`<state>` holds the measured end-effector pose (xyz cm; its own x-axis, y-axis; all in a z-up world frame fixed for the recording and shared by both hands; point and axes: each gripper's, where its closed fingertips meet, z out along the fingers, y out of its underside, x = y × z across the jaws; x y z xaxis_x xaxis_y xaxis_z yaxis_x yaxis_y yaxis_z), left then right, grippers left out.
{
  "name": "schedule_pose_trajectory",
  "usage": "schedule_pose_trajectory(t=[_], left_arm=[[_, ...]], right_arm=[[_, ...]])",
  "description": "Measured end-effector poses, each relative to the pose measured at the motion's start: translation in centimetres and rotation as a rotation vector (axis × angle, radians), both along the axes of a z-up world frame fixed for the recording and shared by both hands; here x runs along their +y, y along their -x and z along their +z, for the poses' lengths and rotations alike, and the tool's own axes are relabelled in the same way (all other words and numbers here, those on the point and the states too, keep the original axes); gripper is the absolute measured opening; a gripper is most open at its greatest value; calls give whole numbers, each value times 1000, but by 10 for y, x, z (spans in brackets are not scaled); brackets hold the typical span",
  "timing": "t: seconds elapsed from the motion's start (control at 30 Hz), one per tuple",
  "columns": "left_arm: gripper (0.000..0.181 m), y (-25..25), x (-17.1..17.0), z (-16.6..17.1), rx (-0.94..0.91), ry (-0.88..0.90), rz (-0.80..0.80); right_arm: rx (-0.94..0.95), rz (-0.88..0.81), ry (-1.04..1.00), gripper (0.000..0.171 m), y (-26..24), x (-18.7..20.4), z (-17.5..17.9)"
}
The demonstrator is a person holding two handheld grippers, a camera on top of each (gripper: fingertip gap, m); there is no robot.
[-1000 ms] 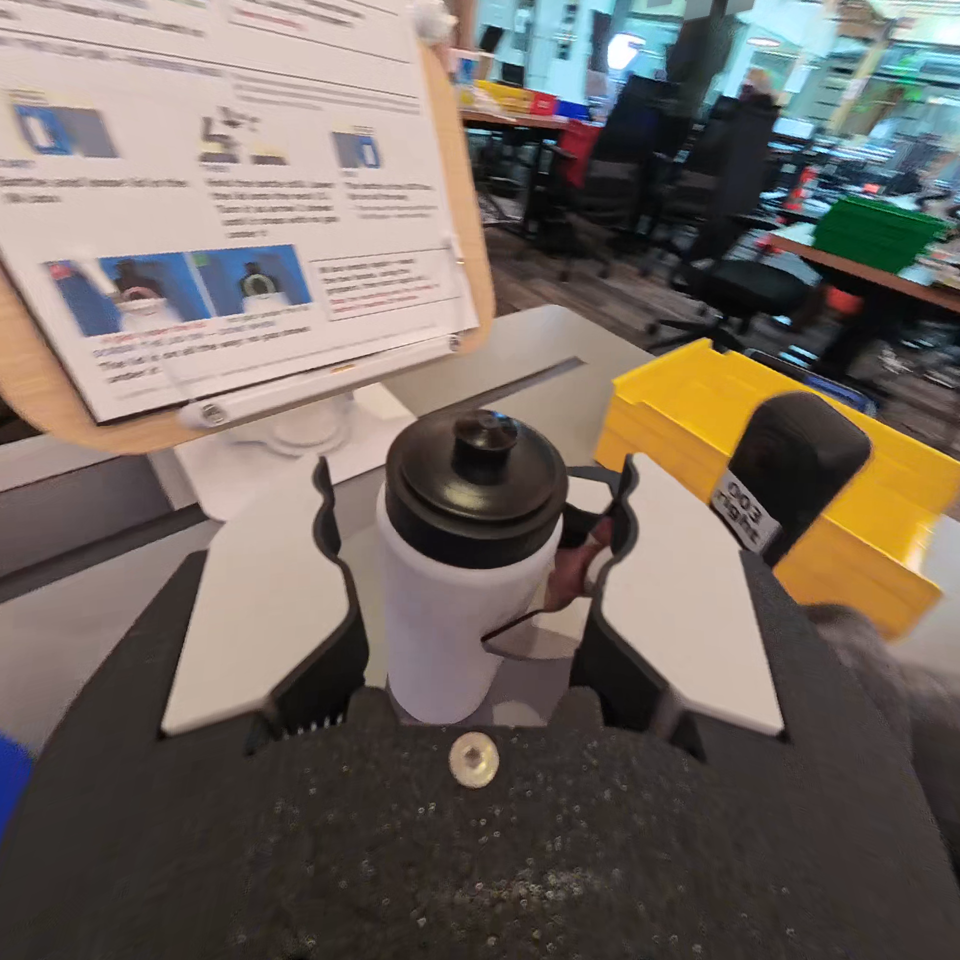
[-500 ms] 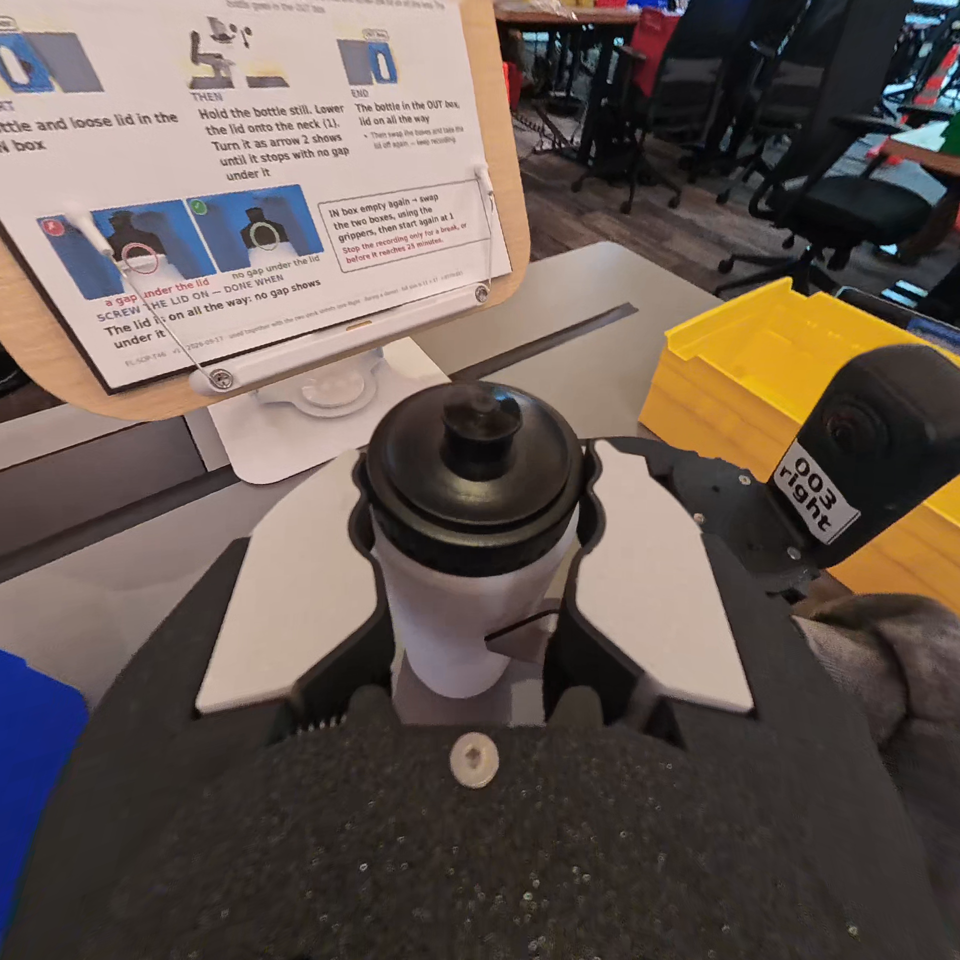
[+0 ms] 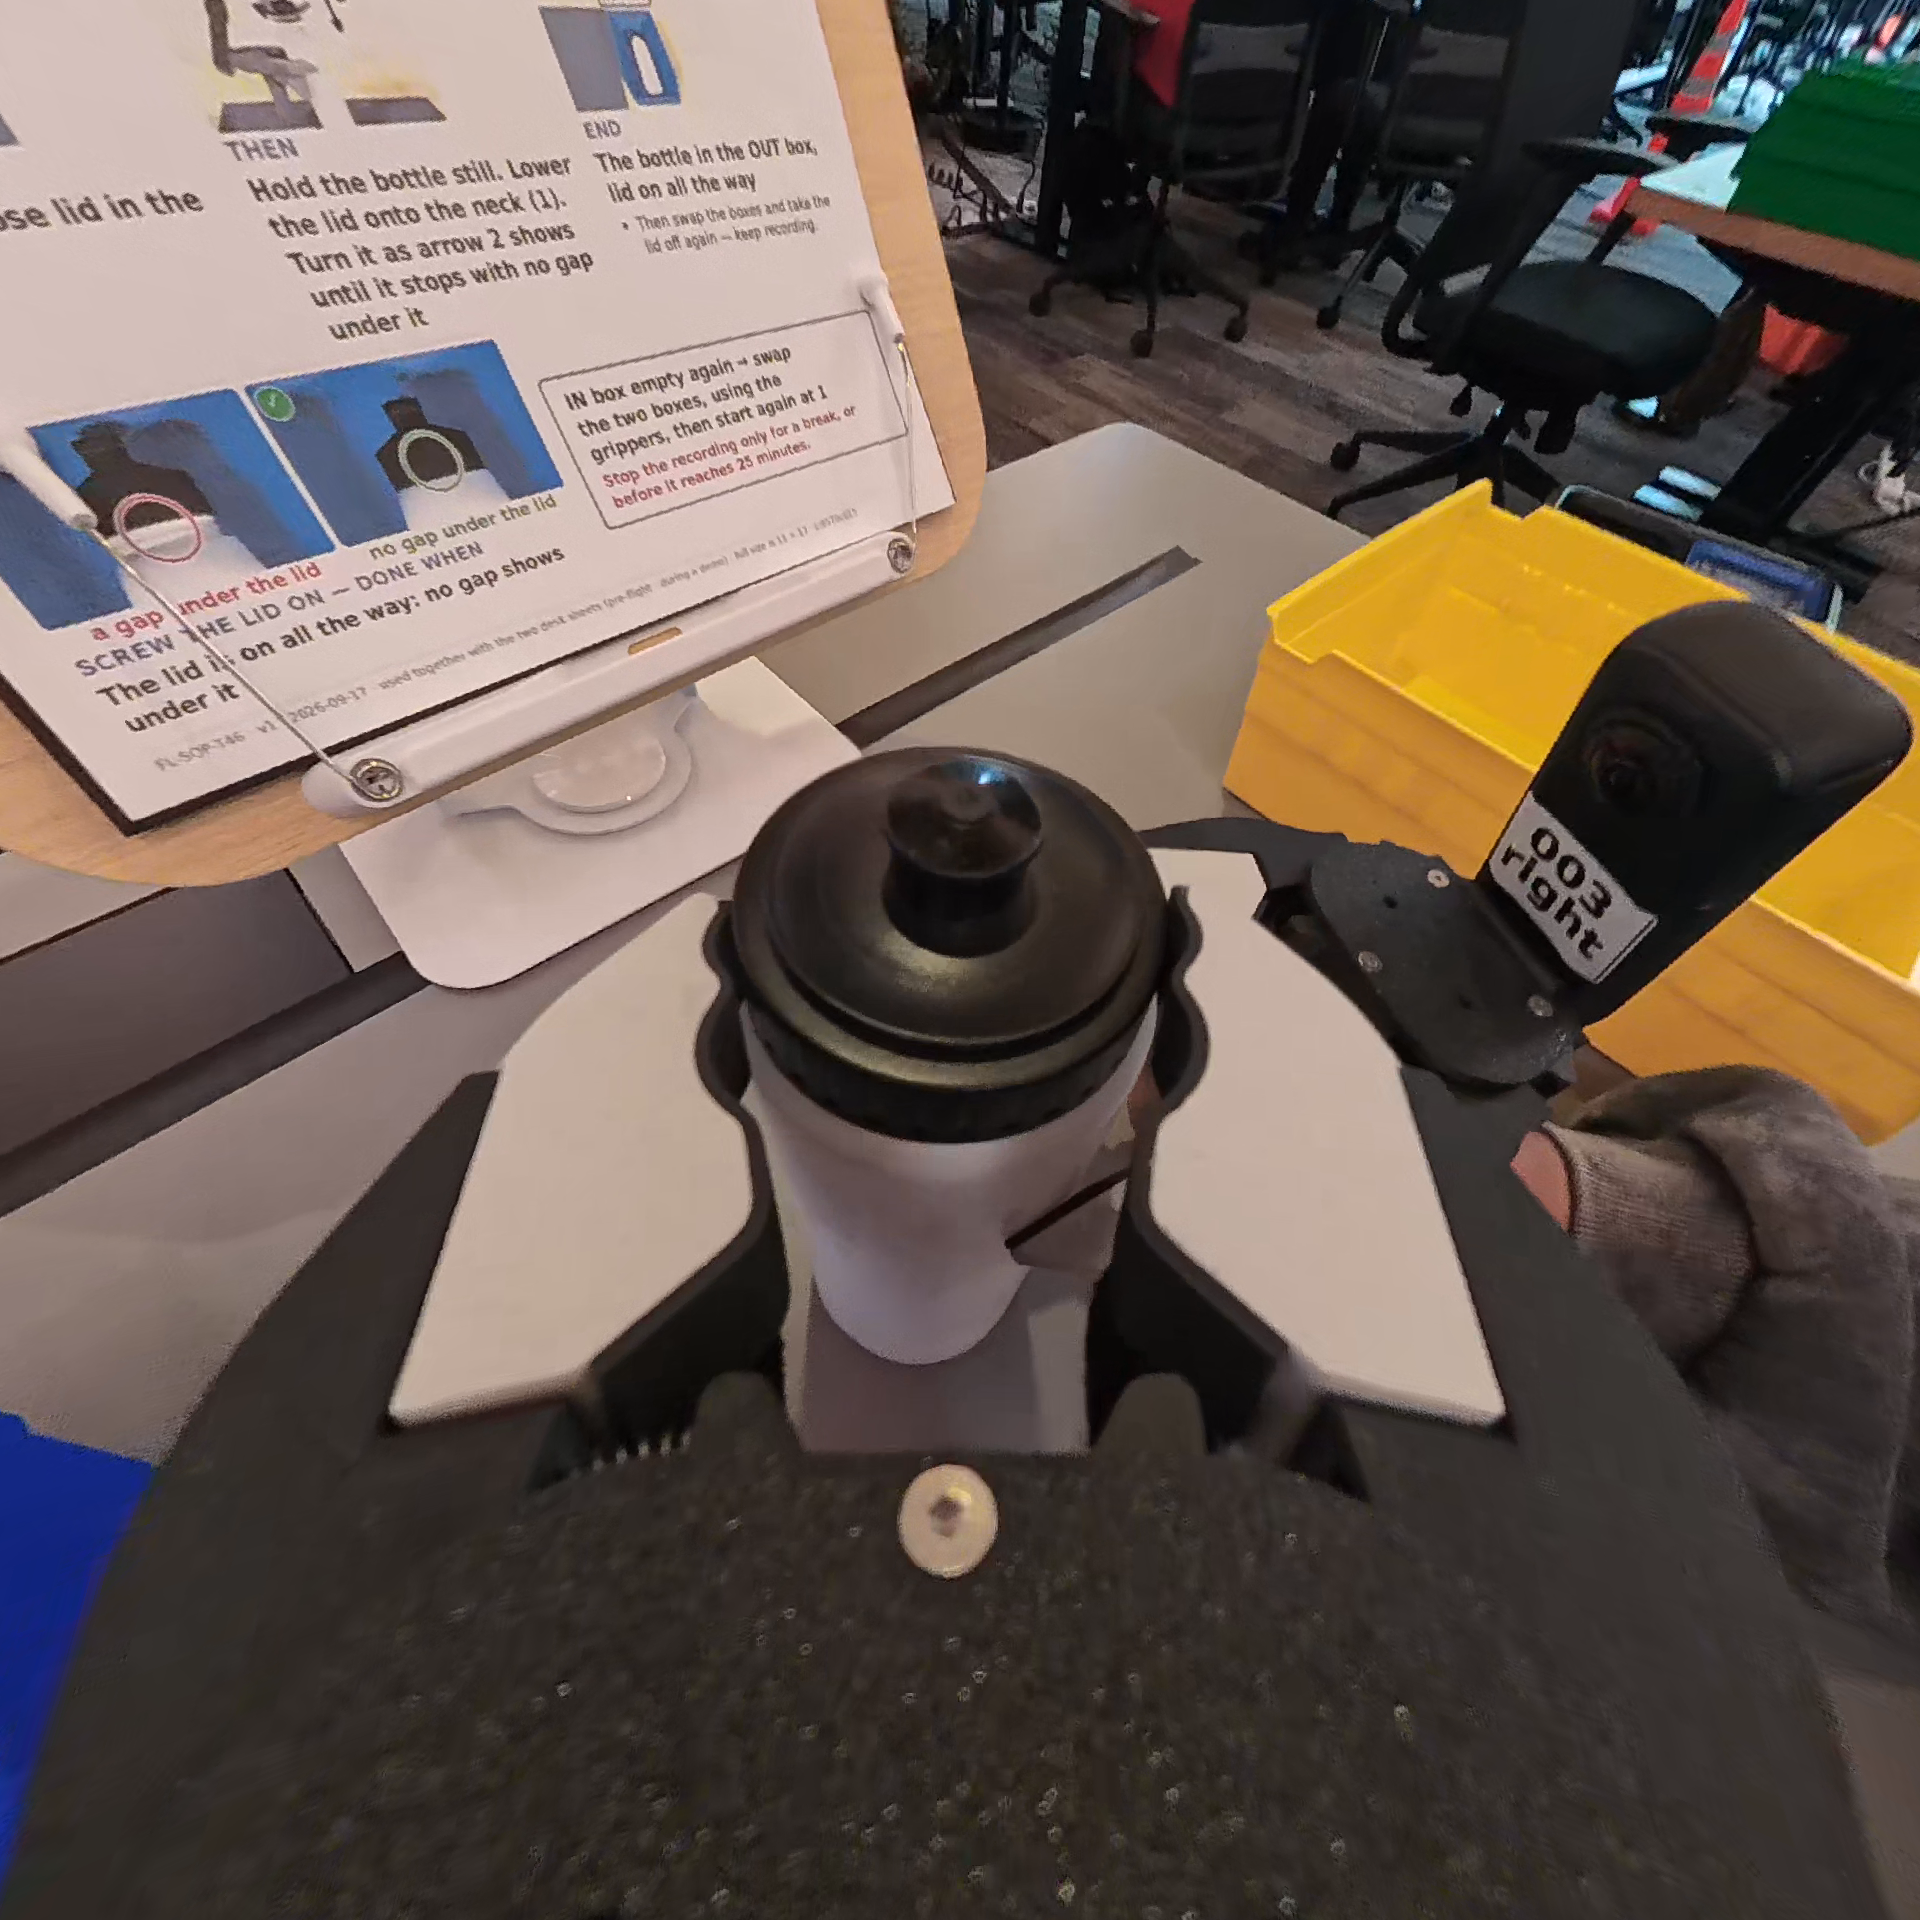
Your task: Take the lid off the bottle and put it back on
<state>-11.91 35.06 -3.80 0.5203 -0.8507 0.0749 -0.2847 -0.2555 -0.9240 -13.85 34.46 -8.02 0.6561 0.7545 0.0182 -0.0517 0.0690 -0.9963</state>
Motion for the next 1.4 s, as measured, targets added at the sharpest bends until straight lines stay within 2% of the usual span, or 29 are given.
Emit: schedule_pose_trajectory(t=[0.17,0.3,0.37,0.43,0.5,0.57,0.73,0.87,0.93,1.1,1.17,1.2,1.27,1.3,1.4], left_arm=[[77,-1,0,2,-27,13,33],[77,-6,-8,2,-45,3,39],[82,0,-8,3,-60,48,98],[105,12,-17,8,-94,127,129],[107,31,-42,16,-156,184,138],[108,51,-81,19,-242,192,113],[101,93,-179,-7,-354,28,134],[97,114,-215,-40,-246,-196,223],[90,117,-224,-38,-219,-239,203],[86,117,-233,-50,-174,-203,158],[85,118,-237,-47,-179,-204,154],[83,118,-238,-44,-195,-211,152],[80,114,-240,-41,-218,-214,140],[80,111,-240,-41,-220,-207,133],[80,102,-239,-46,-213,-172,112]], right_arm=[[4,-18,5,74,0,1,0],[-35,3,121,100,4,8,-20],[-33,49,126,84,8,3,-20],[-62,15,121,83,4,5,-20],[-75,11,98,83,1,1,-19],[-63,-15,89,83,-6,0,-16],[6,-18,34,82,-13,-19,17],[38,-29,-32,82,-14,-58,63],[67,-58,-49,82,-22,-80,92],[88,-263,-88,82,-95,-127,197],[39,-361,-3,82,-138,-142,227],[0,-407,83,83,-161,-147,232],[-63,-520,251,83,-211,-152,225],[-93,-576,356,83,-236,-152,209],[-177,-742,707,83,-310,-151,134]])
